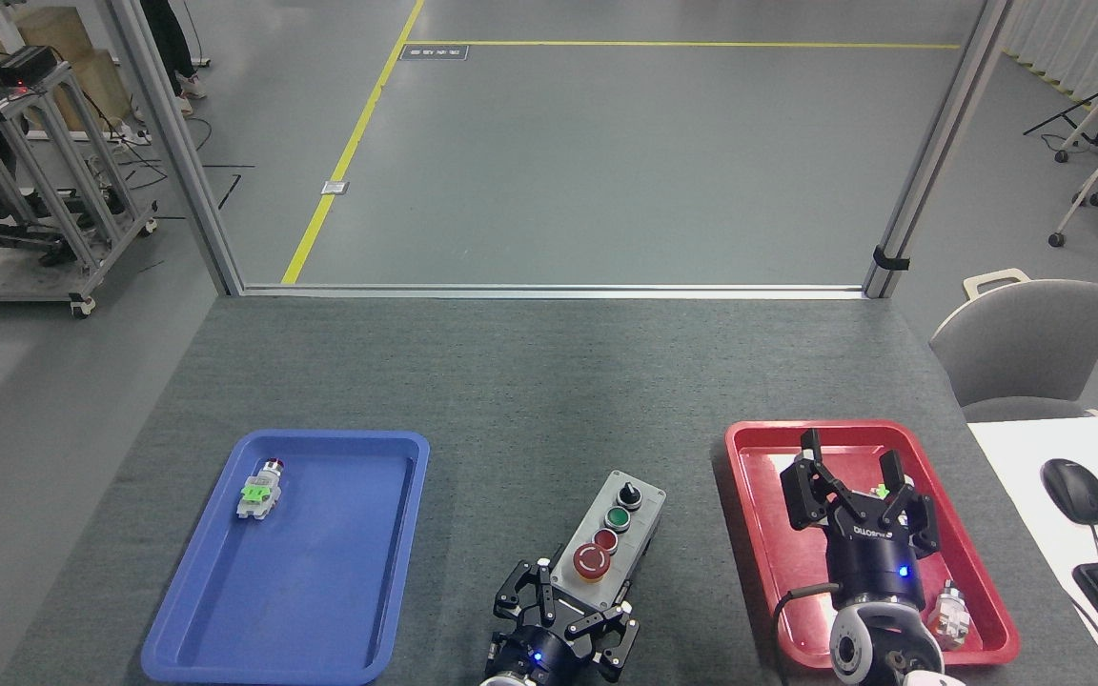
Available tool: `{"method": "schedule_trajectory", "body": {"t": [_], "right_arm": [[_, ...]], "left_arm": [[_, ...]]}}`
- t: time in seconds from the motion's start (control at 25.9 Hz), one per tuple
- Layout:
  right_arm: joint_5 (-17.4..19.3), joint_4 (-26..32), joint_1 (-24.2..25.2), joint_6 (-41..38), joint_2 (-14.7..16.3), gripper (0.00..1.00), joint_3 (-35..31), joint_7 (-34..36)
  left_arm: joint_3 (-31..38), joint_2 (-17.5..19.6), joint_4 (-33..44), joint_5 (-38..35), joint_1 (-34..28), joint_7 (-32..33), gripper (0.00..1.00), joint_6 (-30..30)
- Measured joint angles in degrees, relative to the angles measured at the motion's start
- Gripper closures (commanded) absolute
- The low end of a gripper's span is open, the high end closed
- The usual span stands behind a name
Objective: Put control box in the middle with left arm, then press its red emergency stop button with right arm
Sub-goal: 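Release the box and withdraw the left gripper toward the blue tray, then move the right gripper down onto the box's red button and press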
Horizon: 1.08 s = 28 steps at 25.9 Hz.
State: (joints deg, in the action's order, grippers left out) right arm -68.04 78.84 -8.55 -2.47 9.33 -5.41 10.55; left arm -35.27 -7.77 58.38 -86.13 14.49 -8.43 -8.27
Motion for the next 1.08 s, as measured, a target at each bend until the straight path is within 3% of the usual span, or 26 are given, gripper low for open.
{"method": "schedule_trajectory", "body": {"t": [0.27,0.43,0.46,0.54,0.62,0.7,0.93,1.08], "right_arm": [[-0.1,-0.1,0.0,0.1,0.3,0.00,-0.1,0.1],[-0.3,-0.3,0.1,-0.2,0.6,0.01,-0.1,0.1],[-0.3,-0.3,0.1,-0.4,0.7,0.05,-0.1,0.1],[-0.5,-0.4,0.0,-0.7,0.9,0.28,0.0,0.1],[-0.6,-0.6,-0.5,-2.3,1.1,0.70,0.2,0.1],[-1.1,-1.4,-1.5,-6.0,1.6,0.97,0.5,0.1],[-4.9,-8.1,-7.2,-24.3,2.6,1.00,4.9,0.4],[-12.6,-10.7,-8.7,-27.6,1.5,1.00,11.6,0.0]], "left_arm": [[0.3,0.5,2.3,0.1,-1.7,-1.0,0.01,0.3],[0.7,3.8,7.1,0.3,-5.6,-2.8,0.01,0.9],[0.8,5.3,8.7,0.7,-6.8,-3.4,0.01,1.1],[0.9,8.2,12.0,2.3,-9.0,-5.1,0.01,1.8],[1.5,11.2,15.8,5.1,-11.3,-6.1,0.01,3.0],[3.2,14.4,20.0,9.1,-13.9,-6.9,0.01,4.8],[13.2,18.5,28.6,15.5,-18.9,-7.4,0.01,11.5],[23.2,18.5,30.0,16.5,-18.5,-7.3,0.01,14.8]]}}
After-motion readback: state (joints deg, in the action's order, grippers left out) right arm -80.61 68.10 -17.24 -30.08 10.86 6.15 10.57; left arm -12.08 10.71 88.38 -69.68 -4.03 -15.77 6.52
